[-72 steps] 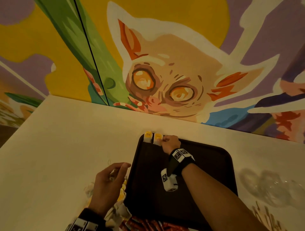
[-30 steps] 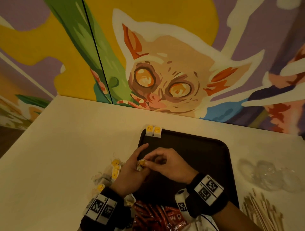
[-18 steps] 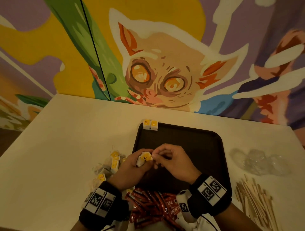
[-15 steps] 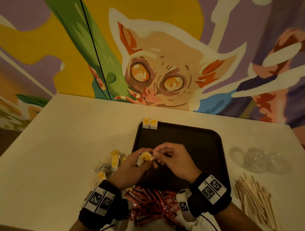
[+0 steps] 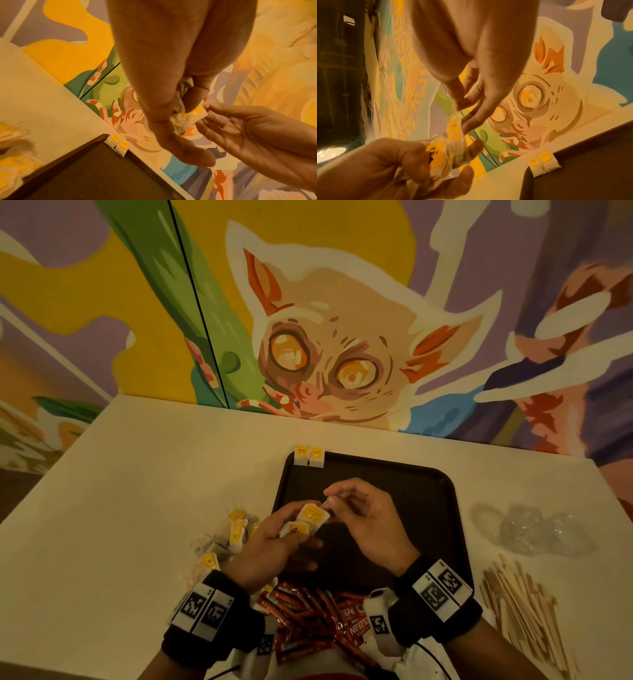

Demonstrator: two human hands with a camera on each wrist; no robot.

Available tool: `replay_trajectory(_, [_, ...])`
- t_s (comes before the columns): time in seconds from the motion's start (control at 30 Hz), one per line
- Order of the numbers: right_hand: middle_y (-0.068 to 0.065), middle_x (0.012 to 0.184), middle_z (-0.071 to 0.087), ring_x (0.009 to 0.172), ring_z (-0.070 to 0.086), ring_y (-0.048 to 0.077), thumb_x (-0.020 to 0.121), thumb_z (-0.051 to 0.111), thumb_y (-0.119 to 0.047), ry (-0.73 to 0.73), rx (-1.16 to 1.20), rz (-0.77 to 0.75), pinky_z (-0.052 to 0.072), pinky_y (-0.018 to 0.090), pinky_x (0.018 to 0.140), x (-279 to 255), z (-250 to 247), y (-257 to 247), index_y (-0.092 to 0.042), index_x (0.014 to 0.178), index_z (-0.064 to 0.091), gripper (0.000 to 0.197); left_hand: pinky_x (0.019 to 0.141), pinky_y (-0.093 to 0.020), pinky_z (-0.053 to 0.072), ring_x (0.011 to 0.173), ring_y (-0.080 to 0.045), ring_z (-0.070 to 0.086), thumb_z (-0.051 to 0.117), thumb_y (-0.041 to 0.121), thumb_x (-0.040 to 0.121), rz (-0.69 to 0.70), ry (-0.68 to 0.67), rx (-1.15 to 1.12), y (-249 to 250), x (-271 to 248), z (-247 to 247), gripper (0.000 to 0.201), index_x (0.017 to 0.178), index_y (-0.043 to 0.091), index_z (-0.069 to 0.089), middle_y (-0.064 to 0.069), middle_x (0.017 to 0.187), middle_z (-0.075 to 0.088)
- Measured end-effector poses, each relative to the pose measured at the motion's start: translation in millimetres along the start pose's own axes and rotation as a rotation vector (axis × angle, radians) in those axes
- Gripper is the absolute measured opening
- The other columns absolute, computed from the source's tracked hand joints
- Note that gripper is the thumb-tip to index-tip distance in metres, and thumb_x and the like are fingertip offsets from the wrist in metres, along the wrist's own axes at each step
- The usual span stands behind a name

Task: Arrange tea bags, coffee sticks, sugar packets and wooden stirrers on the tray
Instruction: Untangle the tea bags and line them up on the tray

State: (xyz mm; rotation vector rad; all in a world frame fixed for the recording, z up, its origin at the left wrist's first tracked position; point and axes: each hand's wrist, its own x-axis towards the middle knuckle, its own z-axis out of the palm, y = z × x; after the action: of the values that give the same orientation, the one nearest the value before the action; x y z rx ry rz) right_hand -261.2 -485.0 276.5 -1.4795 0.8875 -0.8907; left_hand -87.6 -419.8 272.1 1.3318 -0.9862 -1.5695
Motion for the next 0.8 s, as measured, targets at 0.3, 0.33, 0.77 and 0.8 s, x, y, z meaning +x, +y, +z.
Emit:
replay_trajectory(0.3, [0.0,0.095,0.071,0.092,0.07,0.015,0.095,0.058,-0.004,-0.028,-0.064,-0.007,0.057,0.028,0.081,-0.2,-8.3,-5.7,-0.017,0.104,0.066,0.018,0.045,-0.024,0.036,0.055,-0.014,0.05,0.038,-0.006,0.095,0.074,0.201,0.098,-6.4,7.8,-8.1,0.046,0.106,0.026,0.069,-0.001,0.076,0.062])
replay_trajectory(0.33, [0.0,0.096,0.071,0.093,0.069,0.016,0.095,0.058,-0.003,-0.032,-0.06,-0.004,0.058,0.031,0.082,-0.3,-8.7,-6.0,-0.017,0.103,0.066,0.018,0.045,-0.023,0.03,0.052,-0.013,0.043,0.038,-0.006,0.094,0.081,0.238,0.074,-6.0,9.9,-9.4,0.046,0.1,0.024,0.072,-0.003,0.07,0.058])
replay_trajectory(0.77, [0.001,0.096,0.069,0.093,0.068,0.014,0.094,0.059,-0.004,0.008,-0.115,-0.018,0.056,0.03,0.086,-1.2,-10.2,-8.8,-0.015,0.105,0.068,0.017,0.07,-0.011,0.041,0.072,0.001,0.06,0.075,0.025,0.081,0.413,0.171,0.521,17.3,16.1,-5.7,0.012,0.092,0.023,0.075,0.023,0.071,0.063])
replay_trajectory(0.8, [0.001,0.095,0.07,0.092,0.068,0.012,0.094,0.059,-0.004,0.014,-0.12,-0.014,0.055,0.028,0.087,-1.4,-10.3,-9.4,-0.015,0.105,0.068,0.018,0.074,-0.013,0.042,0.076,0.001,0.061,0.076,0.027,0.08,0.409,0.186,0.541,16.5,17.5,-6.1,0.011,0.091,0.024,0.076,0.023,0.075,0.065])
